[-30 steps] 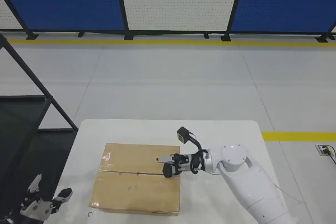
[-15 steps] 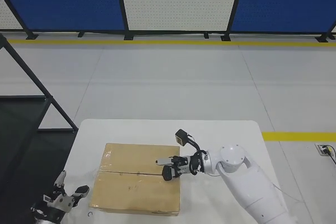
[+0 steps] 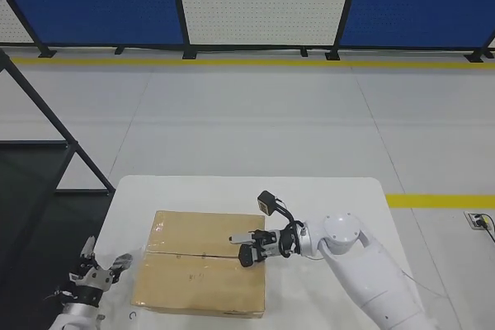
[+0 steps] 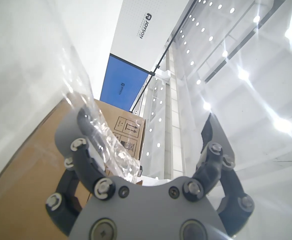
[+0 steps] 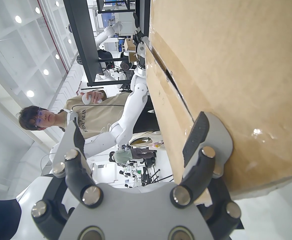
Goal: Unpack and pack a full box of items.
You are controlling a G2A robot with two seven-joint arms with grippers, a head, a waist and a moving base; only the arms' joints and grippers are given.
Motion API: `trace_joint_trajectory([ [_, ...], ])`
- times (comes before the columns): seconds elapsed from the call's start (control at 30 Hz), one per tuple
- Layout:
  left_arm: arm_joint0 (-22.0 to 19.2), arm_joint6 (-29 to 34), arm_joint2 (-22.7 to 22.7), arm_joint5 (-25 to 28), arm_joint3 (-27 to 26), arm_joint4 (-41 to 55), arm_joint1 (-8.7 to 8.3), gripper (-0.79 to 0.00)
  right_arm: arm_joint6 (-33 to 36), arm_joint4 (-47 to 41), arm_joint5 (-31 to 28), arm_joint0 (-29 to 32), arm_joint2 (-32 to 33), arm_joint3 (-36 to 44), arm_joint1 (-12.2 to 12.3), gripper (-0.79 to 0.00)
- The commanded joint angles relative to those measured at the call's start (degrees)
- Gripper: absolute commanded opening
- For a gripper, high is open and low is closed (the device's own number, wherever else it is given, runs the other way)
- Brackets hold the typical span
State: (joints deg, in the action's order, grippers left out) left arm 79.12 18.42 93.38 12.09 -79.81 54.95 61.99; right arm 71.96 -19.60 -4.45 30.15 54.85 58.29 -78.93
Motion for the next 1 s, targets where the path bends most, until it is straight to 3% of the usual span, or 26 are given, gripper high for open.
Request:
trace_joint_trajectory([
  [0.0,-0.80,-0.76,0.25,1.00,0.62,1.88,0.30,0.000,-0.02,-0.05,-0.01,-0.05,-0.05,-0.04,0.01,0.000],
  [0.23,0.24,-1.76,3.31,5.23,-1.89,6.07,0.85,0.000,-0.43,-0.35,-0.01,-0.26,-0.28,-0.27,-0.04,0.000],
  [0.5,5.03,-2.50,8.03,8.60,-10.51,8.38,1.32,0.000,-1.51,-0.44,0.11,-0.80,-0.93,-1.21,-0.29,0.000],
  [0.97,9.46,-4.06,12.78,8.45,-23.08,7.17,2.10,0.000,-2.10,-0.81,0.00,-0.96,-1.31,-1.87,-0.42,0.000],
])
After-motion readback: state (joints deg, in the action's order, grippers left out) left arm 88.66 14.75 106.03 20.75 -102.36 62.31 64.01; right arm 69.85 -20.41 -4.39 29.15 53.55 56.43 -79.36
